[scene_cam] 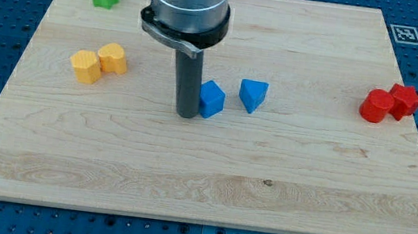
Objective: Push the blue cube into the blue triangle
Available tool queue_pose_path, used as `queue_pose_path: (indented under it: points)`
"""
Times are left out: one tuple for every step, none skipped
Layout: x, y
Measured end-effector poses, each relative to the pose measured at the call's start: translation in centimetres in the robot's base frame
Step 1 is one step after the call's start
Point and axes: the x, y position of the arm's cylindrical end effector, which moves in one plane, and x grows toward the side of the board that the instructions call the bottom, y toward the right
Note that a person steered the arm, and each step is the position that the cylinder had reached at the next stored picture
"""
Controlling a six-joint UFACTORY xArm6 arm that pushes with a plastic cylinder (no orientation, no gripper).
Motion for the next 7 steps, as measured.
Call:
queue_pose_path:
  points:
    - [0.0, 1.5]
    - [0.0, 1.8]
    - [-0.1, 1.1]
    - [-1.4, -1.3]
    - [-3.4, -1.0]
    - [-3.1, 1.7]
    - [-1.9, 1.6]
